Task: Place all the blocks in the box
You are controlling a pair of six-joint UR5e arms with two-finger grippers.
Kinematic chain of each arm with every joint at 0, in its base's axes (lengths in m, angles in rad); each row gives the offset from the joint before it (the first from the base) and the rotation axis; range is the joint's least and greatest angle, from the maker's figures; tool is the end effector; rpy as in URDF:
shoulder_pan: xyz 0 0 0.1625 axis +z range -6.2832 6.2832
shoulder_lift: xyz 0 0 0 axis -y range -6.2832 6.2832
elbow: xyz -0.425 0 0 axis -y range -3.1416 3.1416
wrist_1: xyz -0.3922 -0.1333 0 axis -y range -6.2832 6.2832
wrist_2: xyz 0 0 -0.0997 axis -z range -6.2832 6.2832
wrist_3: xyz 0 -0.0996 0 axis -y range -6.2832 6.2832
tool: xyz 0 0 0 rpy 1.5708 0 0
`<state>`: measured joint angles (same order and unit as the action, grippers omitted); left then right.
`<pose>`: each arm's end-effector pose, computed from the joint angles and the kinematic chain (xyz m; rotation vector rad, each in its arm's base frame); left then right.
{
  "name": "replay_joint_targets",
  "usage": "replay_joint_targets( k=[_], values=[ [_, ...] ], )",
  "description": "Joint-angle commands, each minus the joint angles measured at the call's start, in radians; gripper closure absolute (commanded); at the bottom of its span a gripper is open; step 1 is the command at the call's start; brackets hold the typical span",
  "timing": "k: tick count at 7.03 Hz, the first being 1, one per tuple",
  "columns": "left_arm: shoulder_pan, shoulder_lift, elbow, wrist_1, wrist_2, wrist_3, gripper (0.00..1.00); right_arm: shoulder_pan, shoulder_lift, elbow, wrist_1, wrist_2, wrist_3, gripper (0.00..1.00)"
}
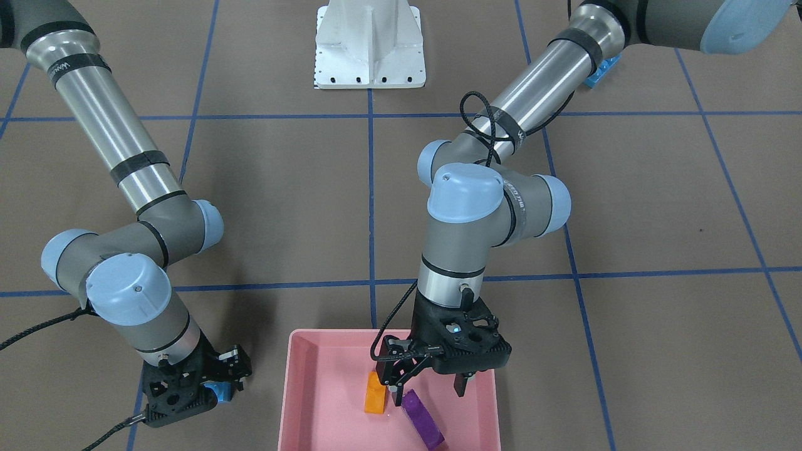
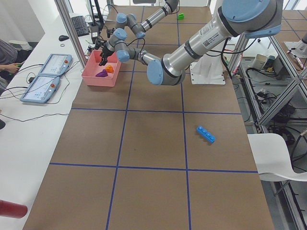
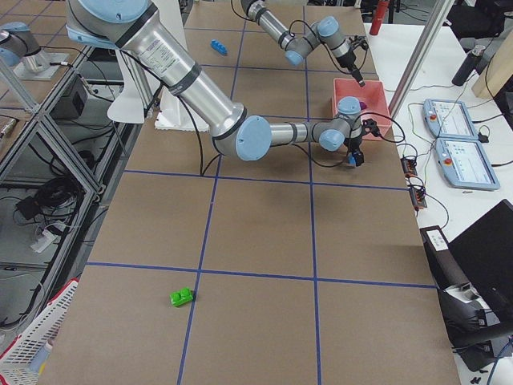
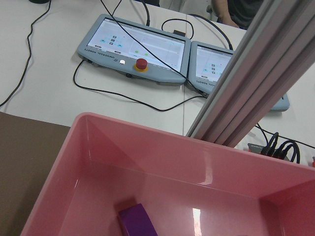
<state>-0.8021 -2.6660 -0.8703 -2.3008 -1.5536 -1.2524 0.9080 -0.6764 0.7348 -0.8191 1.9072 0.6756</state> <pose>0.5097 -0.7212 0.1593 0.6164 0.9534 -0.4409 -0.4499 -0.7395 0.3983 0.4321 -0.7468 -0.1242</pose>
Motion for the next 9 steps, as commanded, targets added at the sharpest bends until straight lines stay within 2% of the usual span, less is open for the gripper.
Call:
replay_joint_targets(
  k=[1, 2, 3, 4, 5, 6, 8, 9],
  values=[
    [-0.009, 0.007, -0.098, 0.015, -0.04, 0.001, 0.0, 0.002, 0.009, 0.0, 0.0, 0.0, 0.03, 1.0],
    [-0.026, 0.026, -0.184, 0.09, -0.136, 0.001, 0.0, 0.002, 0.011, 0.003, 0.0, 0.0, 0.03, 1.0],
    [-0.035, 0.069, -0.276, 0.147, -0.16, 0.001, 0.0, 0.006, 0.011, 0.008, 0.0, 0.001, 0.03, 1.0],
    [-0.057, 0.148, -0.396, 0.215, -0.225, 0.004, 0.0, 0.017, 0.008, 0.036, -0.005, 0.006, 0.035, 1.0],
    [-0.086, 0.244, -0.511, 0.269, -0.329, 0.013, 0.0, 0.038, -0.001, 0.093, -0.009, 0.029, 0.033, 1.0],
    [-0.097, 0.355, -0.647, 0.315, -0.37, 0.034, 0.0, 0.069, -0.005, 0.148, -0.059, 0.093, 0.03, 1.0],
    [-0.106, 0.513, -0.947, 0.635, -0.427, 0.213, 0.0, 0.139, -0.006, 0.332, -0.281, 0.159, 0.022, 1.0],
    [-0.101, 0.634, -1.045, 0.682, -0.436, 0.285, 0.0, 0.155, -0.005, 0.377, -0.32, 0.161, 0.021, 1.0]
  ],
)
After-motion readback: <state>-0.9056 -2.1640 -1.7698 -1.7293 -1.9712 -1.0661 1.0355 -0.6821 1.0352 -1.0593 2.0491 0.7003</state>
